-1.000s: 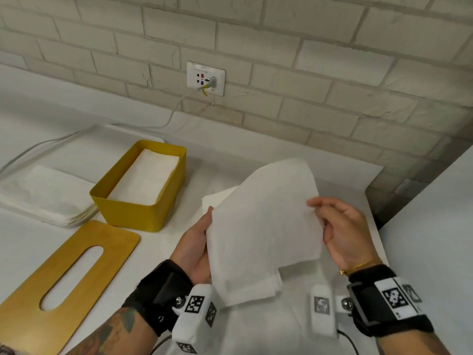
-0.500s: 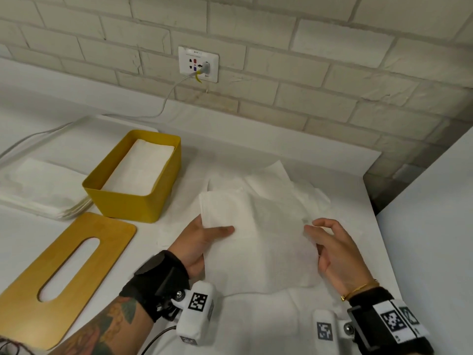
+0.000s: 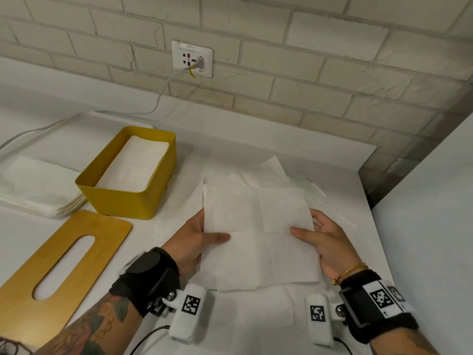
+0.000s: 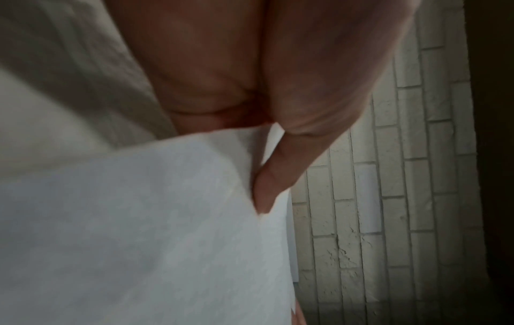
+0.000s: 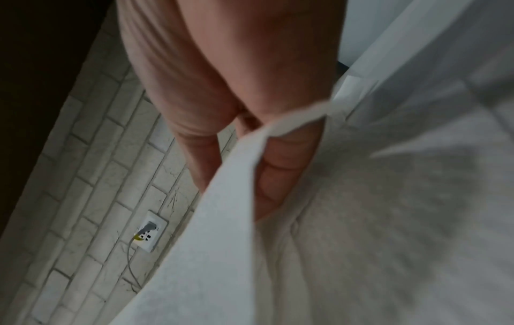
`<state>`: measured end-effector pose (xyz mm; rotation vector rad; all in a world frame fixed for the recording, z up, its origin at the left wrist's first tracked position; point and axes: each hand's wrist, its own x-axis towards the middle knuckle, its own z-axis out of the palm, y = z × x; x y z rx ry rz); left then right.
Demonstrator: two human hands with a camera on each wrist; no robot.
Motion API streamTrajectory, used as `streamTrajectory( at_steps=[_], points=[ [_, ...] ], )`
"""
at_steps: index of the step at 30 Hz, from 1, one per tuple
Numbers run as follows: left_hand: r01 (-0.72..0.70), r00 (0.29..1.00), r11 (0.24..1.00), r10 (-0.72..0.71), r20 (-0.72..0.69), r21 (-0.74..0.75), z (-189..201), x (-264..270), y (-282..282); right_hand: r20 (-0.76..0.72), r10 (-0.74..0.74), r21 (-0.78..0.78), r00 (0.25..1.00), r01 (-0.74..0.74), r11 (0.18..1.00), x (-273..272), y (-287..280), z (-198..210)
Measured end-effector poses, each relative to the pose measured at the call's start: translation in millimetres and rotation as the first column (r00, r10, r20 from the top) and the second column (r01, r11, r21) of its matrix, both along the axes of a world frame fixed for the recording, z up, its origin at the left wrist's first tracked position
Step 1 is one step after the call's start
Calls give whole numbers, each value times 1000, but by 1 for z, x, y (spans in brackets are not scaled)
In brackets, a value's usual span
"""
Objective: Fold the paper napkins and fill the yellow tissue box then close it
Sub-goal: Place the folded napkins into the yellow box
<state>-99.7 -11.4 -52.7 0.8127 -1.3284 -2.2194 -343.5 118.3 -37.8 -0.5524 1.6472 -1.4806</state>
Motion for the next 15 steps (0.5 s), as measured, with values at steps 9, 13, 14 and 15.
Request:
streamTrajectory(
  at_steps=[9,13,14,15],
  points=[
    [-19,998,1000,19,-53,-9,0,-2,-1,26,20,-180,999,-15,984,1,10,-2],
    [-10,998,1000,8,-54,-24,0,-2,-1,139,69,-178,988,-44,983,-3,14,-2],
    [-10,998,1000,8,-59,-23,0,-2,-1,188,93,-171,978,-61,983,-4,15,-1],
    [-9,998,1000,8,-68,-15,1,-2,-1,249,95,-164,964,-54,985,-6,16,-1]
  ],
)
